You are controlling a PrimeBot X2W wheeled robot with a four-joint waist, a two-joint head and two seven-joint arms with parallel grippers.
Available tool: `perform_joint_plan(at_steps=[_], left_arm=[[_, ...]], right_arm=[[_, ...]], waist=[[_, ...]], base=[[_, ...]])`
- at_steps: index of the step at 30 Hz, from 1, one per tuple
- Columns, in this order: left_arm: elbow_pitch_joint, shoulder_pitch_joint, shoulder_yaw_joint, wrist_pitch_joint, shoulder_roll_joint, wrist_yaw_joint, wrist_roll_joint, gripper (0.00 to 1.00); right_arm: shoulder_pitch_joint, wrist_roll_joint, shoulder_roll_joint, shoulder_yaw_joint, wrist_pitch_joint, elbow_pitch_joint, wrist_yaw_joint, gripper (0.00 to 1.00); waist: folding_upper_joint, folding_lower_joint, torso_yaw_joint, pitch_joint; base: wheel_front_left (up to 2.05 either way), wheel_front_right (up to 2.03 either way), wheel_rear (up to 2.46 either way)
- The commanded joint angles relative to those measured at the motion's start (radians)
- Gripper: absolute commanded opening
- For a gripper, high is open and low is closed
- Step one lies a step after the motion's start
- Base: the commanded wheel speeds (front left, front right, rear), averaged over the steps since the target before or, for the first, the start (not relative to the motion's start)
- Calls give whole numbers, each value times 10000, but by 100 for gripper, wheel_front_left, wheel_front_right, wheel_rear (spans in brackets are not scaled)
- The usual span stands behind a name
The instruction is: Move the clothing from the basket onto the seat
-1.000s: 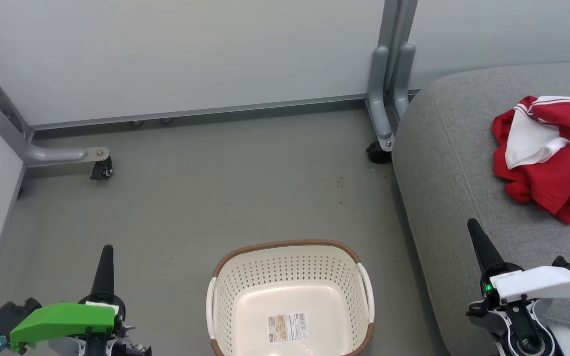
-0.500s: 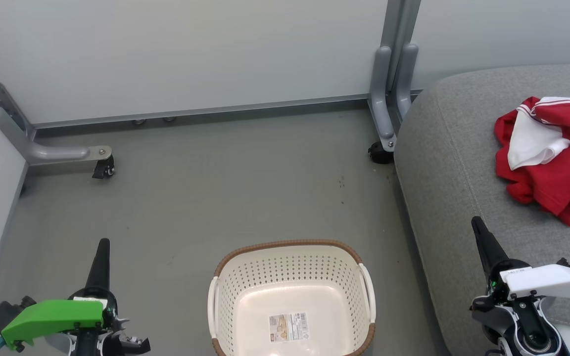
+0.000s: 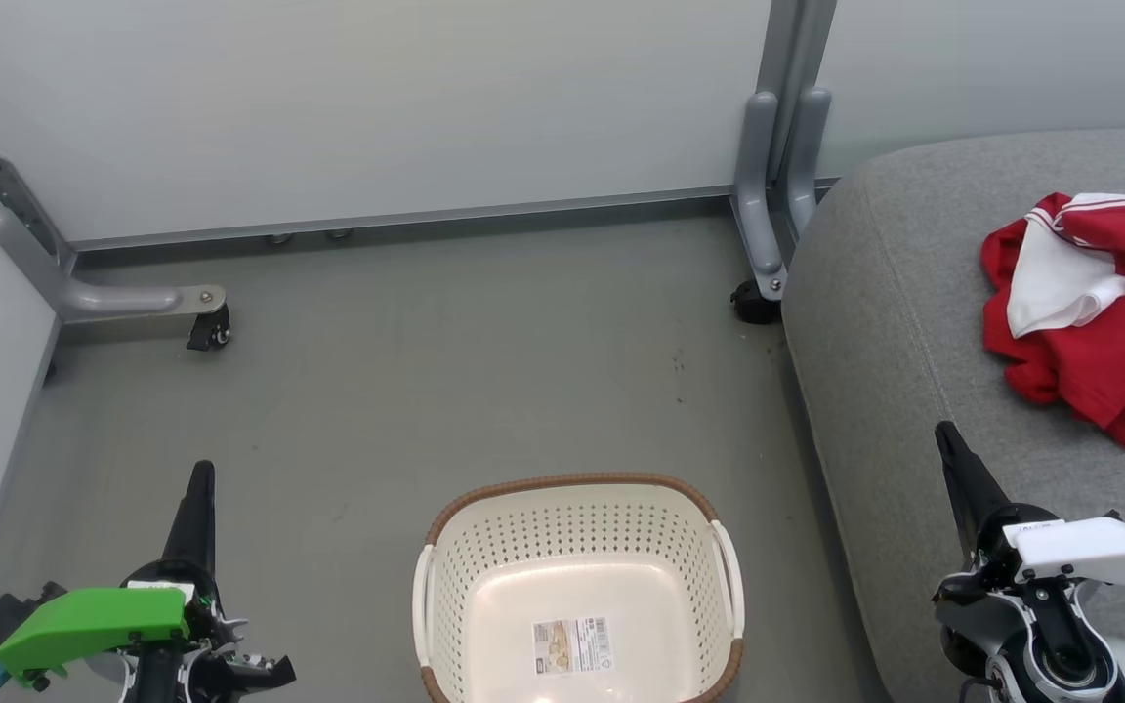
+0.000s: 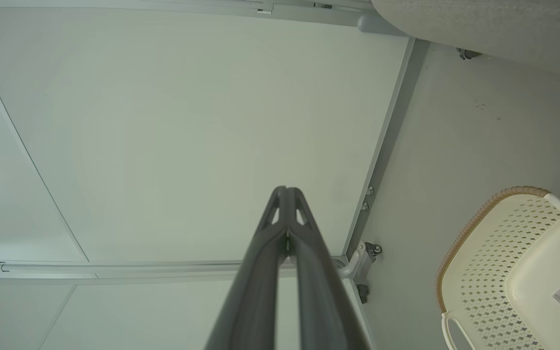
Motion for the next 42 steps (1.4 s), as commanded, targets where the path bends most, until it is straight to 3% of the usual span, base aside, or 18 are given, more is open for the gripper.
perform_joint_plan(at_steps=[1, 13, 42], left_arm=[[21, -231, 72, 50, 6, -61, -226, 0], [75, -332, 172, 267, -4, -157, -1038, 0], [67, -302, 158, 260, -3, -147, -992, 0]], right_arm=[[-143, 208, -25, -59, 44, 40, 4, 0], [-233, 987, 3, -185, 167, 205, 4, 0], [-221, 826, 99, -299, 263, 206, 4, 0]], waist=[[0, 0, 6, 0], [0, 0, 61, 2], [0, 0, 61, 2]], base=[[0, 0, 0], [0, 0, 0], [0, 0, 0]])
